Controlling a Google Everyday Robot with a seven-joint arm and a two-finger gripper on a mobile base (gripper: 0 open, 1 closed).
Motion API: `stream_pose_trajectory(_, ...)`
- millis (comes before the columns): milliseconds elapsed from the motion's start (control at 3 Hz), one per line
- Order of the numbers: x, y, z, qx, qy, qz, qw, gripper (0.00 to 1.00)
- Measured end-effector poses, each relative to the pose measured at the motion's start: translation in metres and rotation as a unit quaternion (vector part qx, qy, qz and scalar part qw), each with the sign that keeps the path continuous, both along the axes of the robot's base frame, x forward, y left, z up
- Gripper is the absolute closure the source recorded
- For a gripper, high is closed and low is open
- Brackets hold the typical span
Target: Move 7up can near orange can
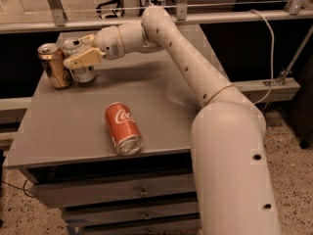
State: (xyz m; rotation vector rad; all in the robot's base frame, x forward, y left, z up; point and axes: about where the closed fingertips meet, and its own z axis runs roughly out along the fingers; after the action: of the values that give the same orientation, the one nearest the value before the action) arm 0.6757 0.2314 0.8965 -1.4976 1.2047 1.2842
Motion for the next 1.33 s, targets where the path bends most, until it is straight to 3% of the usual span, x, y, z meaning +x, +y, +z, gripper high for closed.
stream_pose_trajectory(333, -0.001, 0.0, -0.001, -0.002, -0.004, 0.005, 1.0, 0.0)
stream_pose_trajectory(667, 0.007, -0.012, 0.005, -0.008, -0.021, -0.01, 0.9997, 0.0)
stream_pose_trajectory(1000, 0.033, -0.05, 0.025, -0.026, -0.063, -0.057, 0.996, 0.0)
stream_pose_trajectory(1333, 0.059, -0.107, 0.054, -0.037, -0.104, -0.128, 0.9856, 0.0)
